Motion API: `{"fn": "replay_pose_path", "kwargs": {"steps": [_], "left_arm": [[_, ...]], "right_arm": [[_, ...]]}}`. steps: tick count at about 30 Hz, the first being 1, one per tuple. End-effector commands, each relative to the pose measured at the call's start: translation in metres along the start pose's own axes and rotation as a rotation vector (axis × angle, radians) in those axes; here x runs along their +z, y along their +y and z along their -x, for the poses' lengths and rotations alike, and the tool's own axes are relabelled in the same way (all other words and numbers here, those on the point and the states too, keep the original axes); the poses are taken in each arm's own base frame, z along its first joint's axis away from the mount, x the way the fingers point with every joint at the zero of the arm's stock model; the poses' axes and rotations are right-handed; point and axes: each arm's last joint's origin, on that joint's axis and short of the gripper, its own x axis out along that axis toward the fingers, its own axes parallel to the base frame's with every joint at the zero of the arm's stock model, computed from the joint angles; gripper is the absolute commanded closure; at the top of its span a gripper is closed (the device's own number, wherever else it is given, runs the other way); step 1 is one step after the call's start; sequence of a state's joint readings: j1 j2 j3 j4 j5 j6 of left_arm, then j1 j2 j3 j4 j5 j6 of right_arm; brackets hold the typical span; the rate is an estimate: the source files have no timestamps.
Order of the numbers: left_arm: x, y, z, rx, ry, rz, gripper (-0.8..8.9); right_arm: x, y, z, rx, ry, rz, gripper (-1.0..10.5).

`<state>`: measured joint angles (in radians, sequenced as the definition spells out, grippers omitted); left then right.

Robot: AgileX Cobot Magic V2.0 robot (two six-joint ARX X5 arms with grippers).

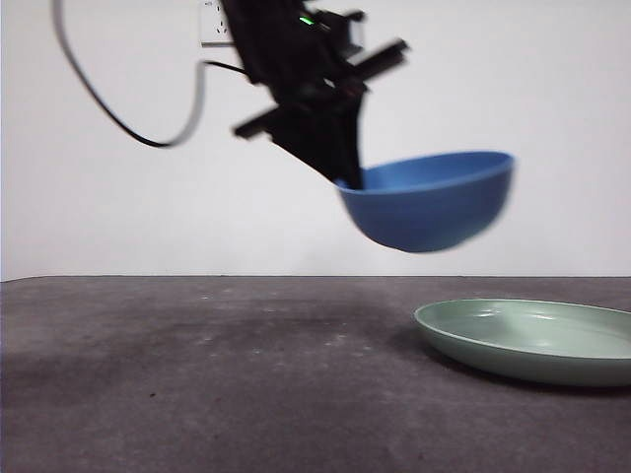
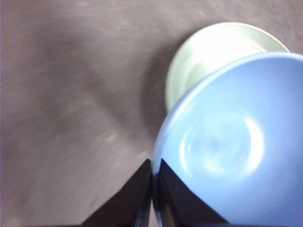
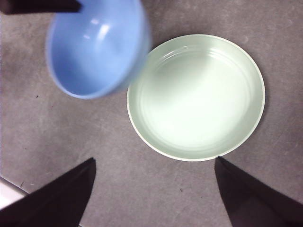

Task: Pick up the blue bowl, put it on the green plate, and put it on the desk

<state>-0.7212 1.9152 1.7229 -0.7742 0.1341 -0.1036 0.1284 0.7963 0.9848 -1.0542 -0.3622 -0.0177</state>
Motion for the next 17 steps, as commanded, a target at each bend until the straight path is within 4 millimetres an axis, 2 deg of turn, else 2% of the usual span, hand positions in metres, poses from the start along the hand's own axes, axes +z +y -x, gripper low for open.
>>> {"fn": "replay_pose_path", "kwargs": {"steps": [1,8,12,17], "left_arm": [[0.012,-0.011,-0.018,-0.022,-0.007,-0.014,7.98],[0.023,-0.028,-0.067,-0.042,0.038,-0.046,7.98],[0.025,-0.034,-0.085,-0.046,0.063,-0.056,7.98],[0.023,-0.038,-0.099,-0.051,0.071,-0.065,7.98]], "right_arm": [[0.004,0.001,0.003,-0.002,-0.014,-0.011,5.4],[0.002,0.002,0.004,-0.003,-0.011,-0.013,5.4],[0.002,0.002,0.005,-0.014,-0.009,-0.013,5.4],[0.001,0.001,0.005,-0.026,-0.003,-0.016,5.4]]}}
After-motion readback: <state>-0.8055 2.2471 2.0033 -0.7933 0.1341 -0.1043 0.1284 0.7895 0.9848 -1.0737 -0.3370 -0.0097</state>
